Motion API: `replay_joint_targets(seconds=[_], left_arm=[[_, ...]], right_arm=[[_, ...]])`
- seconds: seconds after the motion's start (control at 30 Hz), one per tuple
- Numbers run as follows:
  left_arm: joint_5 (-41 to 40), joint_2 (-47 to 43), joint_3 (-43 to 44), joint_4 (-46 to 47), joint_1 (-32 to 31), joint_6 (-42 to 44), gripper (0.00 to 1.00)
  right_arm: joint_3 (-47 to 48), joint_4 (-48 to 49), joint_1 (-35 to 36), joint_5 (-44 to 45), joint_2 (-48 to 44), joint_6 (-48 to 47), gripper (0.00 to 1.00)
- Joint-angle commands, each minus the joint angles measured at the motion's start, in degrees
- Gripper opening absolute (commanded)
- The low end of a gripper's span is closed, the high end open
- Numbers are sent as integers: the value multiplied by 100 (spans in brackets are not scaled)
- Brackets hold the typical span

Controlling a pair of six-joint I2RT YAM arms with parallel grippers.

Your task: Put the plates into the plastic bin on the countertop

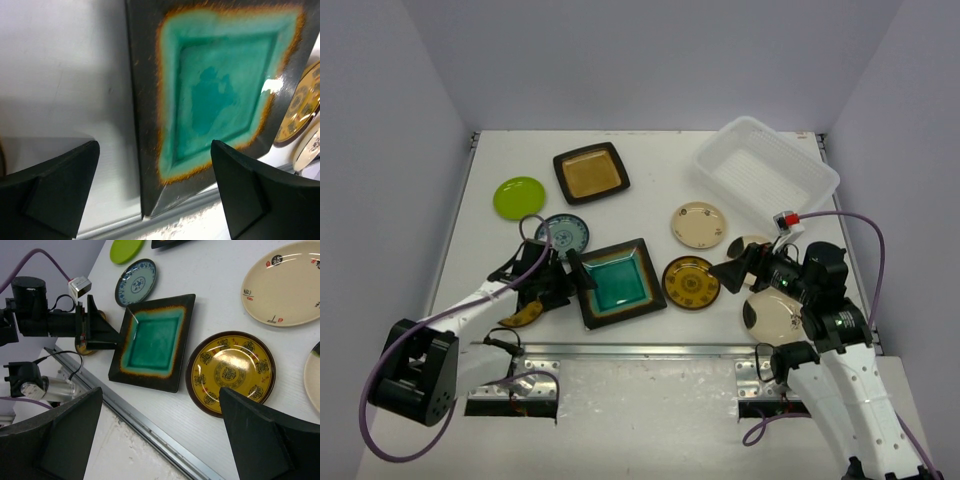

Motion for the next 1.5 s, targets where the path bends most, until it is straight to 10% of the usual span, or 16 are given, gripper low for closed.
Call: replay_joint_targets(seconds=[0.0, 0.47, 1.47], left_arm=[[84, 665, -116, 782, -47, 27, 88], [3, 825, -356, 1190, -47, -52, 0], [1340, -3010, 465, 886, 24, -1427, 0]], right_arm=[[-24, 226, -17, 83, -20, -119, 99], [-100, 206, -20, 190, -32, -289, 99], [-712, 2932, 71, -2356, 2932, 784, 90]])
